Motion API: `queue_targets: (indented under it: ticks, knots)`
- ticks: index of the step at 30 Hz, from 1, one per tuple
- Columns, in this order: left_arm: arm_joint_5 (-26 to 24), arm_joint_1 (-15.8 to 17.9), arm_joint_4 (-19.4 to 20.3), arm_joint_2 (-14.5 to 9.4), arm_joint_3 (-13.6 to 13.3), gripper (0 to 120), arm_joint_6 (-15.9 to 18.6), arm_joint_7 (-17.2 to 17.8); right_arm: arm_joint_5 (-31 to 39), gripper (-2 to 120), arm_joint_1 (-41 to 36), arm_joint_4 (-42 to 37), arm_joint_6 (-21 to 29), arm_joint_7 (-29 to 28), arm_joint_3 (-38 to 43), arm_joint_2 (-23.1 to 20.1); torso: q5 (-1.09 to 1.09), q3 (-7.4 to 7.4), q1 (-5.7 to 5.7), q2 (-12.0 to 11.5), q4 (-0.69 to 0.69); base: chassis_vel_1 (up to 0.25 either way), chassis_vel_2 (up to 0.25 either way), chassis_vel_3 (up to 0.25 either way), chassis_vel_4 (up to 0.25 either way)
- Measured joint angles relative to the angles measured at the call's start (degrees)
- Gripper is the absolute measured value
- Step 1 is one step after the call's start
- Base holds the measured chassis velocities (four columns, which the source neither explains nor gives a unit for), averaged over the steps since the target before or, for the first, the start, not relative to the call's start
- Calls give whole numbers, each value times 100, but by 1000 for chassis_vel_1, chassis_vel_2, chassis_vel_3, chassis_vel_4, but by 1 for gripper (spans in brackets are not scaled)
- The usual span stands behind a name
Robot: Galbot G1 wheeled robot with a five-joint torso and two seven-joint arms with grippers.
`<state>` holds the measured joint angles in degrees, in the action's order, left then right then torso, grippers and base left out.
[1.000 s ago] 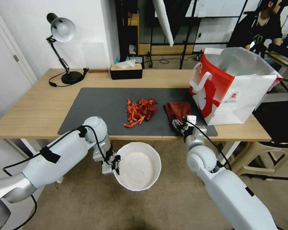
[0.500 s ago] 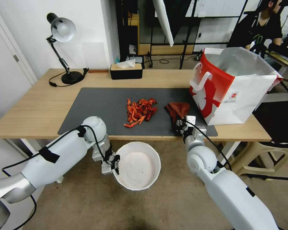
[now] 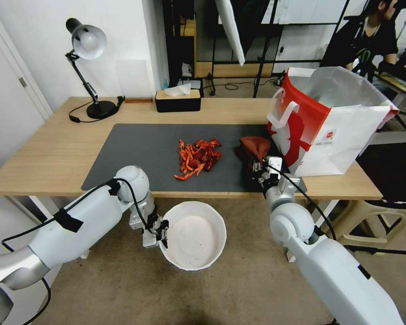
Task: Sweep shrimp from table into container with towel, then put container into takeout bag.
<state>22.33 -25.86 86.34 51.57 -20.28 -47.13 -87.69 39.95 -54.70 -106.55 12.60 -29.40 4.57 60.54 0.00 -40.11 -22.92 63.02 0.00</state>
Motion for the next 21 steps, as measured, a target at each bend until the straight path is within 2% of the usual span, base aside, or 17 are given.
queue_targets:
  ticks: [8,11,16,21]
  knots:
    - [3,-8,6,-23,28,0,0,0,137,9,100,-43,-170,141,12,-107,3,0,0,0,0,0,0,0,0]
    - [16,-31,10,-21,62,0,0,0,515,9,507,20,-419,596,-9,-367,1,0,0,0,0,0,0,0,0]
    - [19,-46,12,-26,85,0,0,-1,969,9,1154,249,-482,940,-141,-587,0,0,0,0,1,0,0,0,0]
    - [19,-48,14,-38,85,0,0,-1,1154,9,1458,369,-482,1127,-268,-700,0,0,0,0,1,0,0,0,0]
